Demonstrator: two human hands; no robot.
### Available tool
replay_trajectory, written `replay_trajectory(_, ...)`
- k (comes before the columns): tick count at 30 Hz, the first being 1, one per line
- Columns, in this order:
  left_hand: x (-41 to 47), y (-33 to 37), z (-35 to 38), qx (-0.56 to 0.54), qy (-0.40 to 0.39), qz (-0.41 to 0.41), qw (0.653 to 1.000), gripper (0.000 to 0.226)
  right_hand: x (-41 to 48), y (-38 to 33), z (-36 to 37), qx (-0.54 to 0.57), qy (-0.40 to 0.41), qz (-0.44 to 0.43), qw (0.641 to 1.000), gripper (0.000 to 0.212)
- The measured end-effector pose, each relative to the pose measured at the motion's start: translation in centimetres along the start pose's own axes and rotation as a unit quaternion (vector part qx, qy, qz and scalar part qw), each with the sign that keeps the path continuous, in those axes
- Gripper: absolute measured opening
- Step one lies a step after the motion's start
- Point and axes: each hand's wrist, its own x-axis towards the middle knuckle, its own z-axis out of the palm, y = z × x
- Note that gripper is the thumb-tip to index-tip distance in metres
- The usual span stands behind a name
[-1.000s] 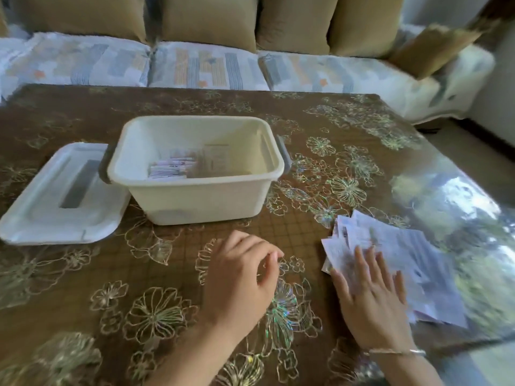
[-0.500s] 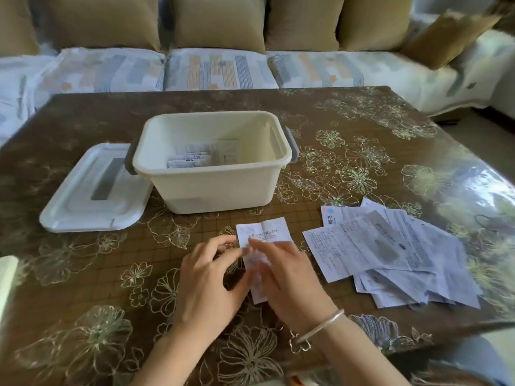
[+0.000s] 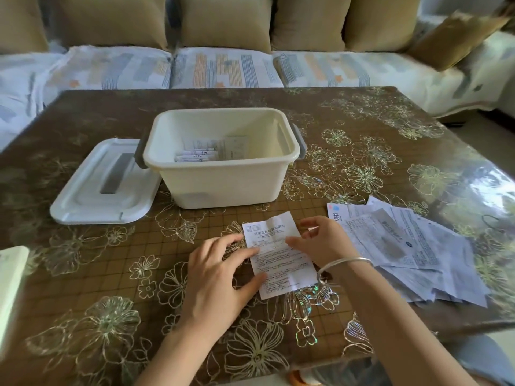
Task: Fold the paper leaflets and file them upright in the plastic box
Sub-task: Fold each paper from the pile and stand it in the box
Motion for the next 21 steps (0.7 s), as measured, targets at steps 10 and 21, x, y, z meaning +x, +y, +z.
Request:
replay_trajectory(10,1.0,0.3,-3.5,-0.342,0.008,-0.156,0.927,0.082,-2.6,-1.0,-0.6,0.127,-0.028,-0.188,0.973,0.013)
replay_trajectory(21,-1.3,-1.5,-5.2,-0.168,0.062,0.013,0.984,0.016,-4.4,2.0,1.9,0.030,0.013,-0.363,0.931,0.022)
